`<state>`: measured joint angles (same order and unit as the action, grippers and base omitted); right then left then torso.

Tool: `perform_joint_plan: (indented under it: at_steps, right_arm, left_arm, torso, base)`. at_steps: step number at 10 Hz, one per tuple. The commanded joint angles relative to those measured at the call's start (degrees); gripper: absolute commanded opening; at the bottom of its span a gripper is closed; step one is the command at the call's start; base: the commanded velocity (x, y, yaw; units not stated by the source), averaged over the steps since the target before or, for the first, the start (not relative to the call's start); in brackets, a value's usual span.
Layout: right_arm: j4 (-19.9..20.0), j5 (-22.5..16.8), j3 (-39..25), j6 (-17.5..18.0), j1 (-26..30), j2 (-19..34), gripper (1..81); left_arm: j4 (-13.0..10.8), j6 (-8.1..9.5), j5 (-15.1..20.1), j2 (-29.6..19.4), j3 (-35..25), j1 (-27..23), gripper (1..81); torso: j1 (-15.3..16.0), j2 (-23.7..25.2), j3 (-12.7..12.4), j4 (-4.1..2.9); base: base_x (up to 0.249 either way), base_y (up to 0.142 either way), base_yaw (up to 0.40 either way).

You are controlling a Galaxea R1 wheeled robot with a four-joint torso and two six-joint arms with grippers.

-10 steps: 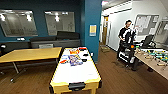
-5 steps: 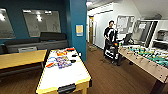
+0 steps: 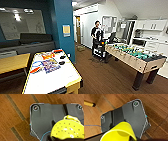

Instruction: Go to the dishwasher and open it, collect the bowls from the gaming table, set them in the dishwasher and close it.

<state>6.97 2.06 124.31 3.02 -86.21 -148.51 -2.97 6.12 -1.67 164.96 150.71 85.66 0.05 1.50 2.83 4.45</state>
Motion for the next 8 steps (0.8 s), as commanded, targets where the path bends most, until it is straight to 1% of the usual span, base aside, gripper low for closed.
perform_joint_plan:
  at_steps: [1, 3, 4, 8]
  right_arm:
    - [-0.29, -3.03, 0.22, -0.03, 2.75, 1.26, 1.0]
    - [-0.12, -3.03, 1.19, -0.03, 2.57, 1.08, 1.0]
    - [-0.12, -3.03, 1.1, -0.03, 2.57, 1.08, 1.0]
    - [-0.47, -3.03, 1.45, -0.12, 2.57, 0.55, 1.0]
  left_arm:
    - [-0.72, -0.14, 2.47, 0.8, 2.56, -2.65, 1.0]
    - [-0.8, -0.14, 2.55, 1.25, 3.63, -2.56, 1.0]
    - [-1.77, -0.14, 2.55, 1.51, 3.63, -2.56, 1.0]
    - [-1.86, -0.14, 2.55, 1.34, 3.63, -2.56, 1.0]
  torso:
    - [0.0, 0.0, 0.0, 0.0]
    - [0.0, 0.0, 0.0, 0.0]
    - [0.0, 0.0, 0.0, 0.0]
    - [0.0, 0.0, 0.0, 0.0]
  base:
    - [0.0, 0.0, -0.382]
    - [0.0, 0.0, -0.383]
    - [0.0, 0.0, -0.382]
    - [0.0, 0.0, -0.383]
